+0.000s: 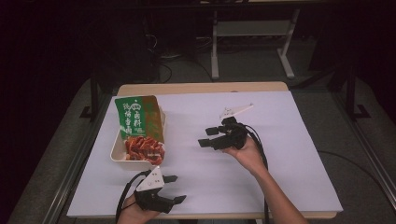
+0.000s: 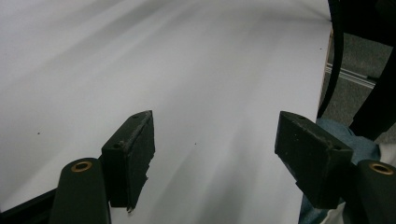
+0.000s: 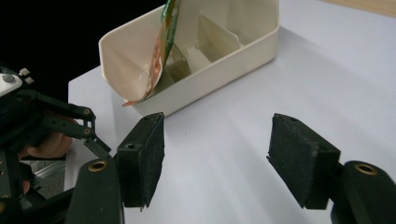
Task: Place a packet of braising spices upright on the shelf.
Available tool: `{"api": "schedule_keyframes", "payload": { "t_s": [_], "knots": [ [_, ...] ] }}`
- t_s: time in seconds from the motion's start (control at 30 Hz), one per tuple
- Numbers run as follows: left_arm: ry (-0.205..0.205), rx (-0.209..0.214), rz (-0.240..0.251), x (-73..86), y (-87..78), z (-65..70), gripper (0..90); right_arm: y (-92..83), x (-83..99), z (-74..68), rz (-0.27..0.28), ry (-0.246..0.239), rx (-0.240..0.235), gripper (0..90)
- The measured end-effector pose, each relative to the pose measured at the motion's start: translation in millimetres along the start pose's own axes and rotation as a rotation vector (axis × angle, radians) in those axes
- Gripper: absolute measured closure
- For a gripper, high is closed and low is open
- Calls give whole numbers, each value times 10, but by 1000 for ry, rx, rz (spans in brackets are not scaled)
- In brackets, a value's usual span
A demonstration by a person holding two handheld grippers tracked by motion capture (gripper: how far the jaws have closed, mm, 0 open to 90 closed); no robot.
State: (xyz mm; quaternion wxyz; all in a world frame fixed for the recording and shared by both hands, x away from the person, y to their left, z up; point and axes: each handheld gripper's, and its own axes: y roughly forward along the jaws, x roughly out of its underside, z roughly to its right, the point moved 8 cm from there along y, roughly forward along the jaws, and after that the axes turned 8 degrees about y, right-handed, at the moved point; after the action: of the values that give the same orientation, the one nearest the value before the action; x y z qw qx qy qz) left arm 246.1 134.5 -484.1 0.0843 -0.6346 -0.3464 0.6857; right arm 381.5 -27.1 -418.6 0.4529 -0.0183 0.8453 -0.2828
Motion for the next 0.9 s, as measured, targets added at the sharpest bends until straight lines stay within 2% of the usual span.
{"api": "schedule_keyframes", "payload": {
  "t_s": [0.27, 0.5, 0.57, 0.9],
  "knots": [
    [-6, -3, 5, -1, -5, -9, 278, -154, 62, 59, 17, 4, 16, 325],
    [-12, -3, 1, 4, 6, -10, 278, -281, 214, 179, 10, 46, 32, 320],
    [-12, -3, 0, 5, 7, -13, 278, -323, 234, 191, 31, 42, 33, 334],
    [-16, -5, -1, 11, 4, -26, 275, -520, 412, 269, 38, 64, 44, 317]
  ]
}}
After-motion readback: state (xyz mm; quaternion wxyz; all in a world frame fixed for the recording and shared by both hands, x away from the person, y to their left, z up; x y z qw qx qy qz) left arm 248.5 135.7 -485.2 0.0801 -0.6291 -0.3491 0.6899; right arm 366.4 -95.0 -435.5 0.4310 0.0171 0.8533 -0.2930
